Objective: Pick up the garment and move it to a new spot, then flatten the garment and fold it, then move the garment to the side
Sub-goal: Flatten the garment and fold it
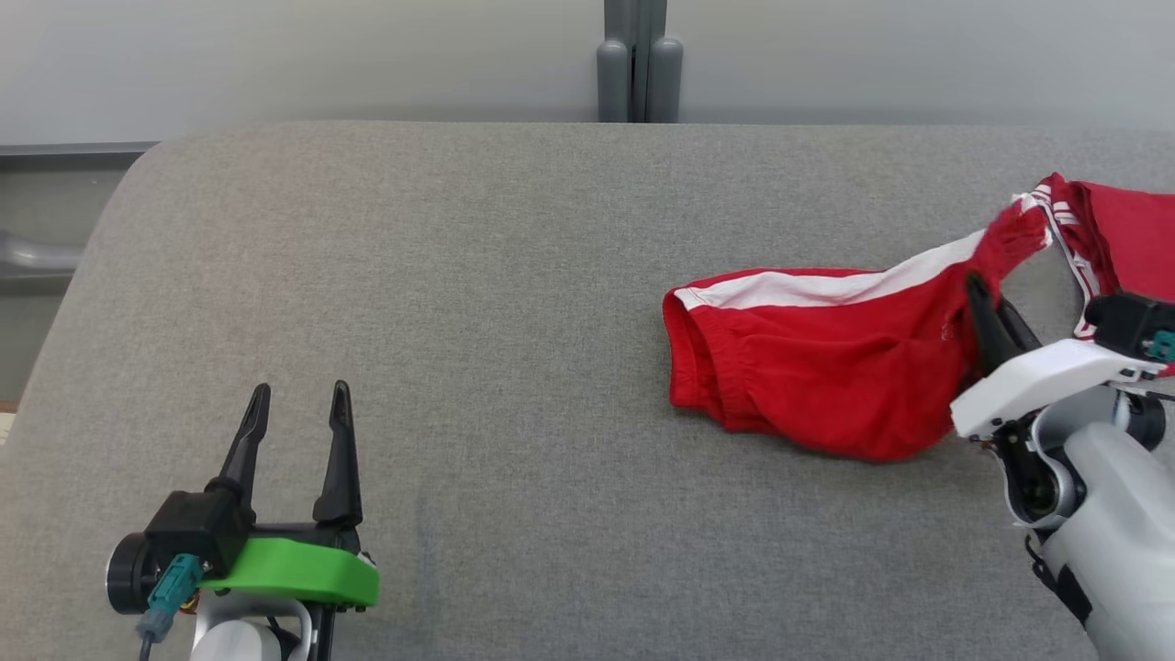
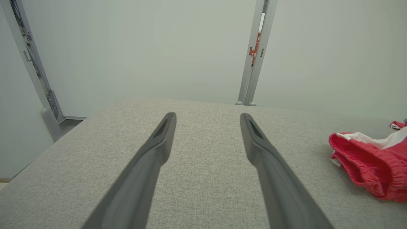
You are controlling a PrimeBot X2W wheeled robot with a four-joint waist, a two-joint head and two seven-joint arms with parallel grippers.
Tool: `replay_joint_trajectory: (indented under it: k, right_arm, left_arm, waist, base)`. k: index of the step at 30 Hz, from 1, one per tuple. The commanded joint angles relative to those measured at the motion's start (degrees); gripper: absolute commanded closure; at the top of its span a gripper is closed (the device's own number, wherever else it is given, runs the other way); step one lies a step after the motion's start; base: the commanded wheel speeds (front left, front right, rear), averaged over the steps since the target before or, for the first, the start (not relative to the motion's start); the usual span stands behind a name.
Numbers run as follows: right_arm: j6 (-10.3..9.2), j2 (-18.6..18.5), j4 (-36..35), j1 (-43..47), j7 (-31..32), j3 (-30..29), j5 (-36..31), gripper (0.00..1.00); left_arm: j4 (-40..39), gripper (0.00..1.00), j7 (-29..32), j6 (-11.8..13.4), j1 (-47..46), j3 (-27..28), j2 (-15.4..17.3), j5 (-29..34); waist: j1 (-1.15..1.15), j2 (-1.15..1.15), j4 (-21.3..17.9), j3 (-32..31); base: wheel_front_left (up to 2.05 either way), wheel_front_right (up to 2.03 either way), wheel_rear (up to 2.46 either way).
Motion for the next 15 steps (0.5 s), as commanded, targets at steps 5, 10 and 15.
replay_joint_trajectory:
  k: [5, 10, 15]
  right_arm:
    - [-0.02, 3.49, -3.94, -0.89, -0.15, 3.54, -2.81, 1.0]
    - [-0.02, 5.32, -5.7, 0.19, -0.06, 8.82, -4.62, 1.0]
    - [-0.02, 5.12, -6.48, 3.79, 0.59, 13.03, -5.07, 1.0]
  left_arm:
    - [-0.29, 0.0, 0.01, -0.18, 1.35, 0.28, 0.1, -0.29]
    - [-0.38, 0.0, 0.01, 0.1, 1.18, -0.62, 0.11, -1.05]
    - [-0.38, 0.0, 0.01, 0.43, 1.05, -1.12, 0.11, -1.74]
  waist:
    - [0.0, 0.0, 1.53, -0.59]
    - [0.0, 0.0, 3.75, -0.43]
    - [0.0, 0.0, 5.87, -0.17]
  base:
    - [0.0, 0.0, 0.0]
    - [0.0, 0.0, 0.0]
    - [0.0, 0.0, 0.0]
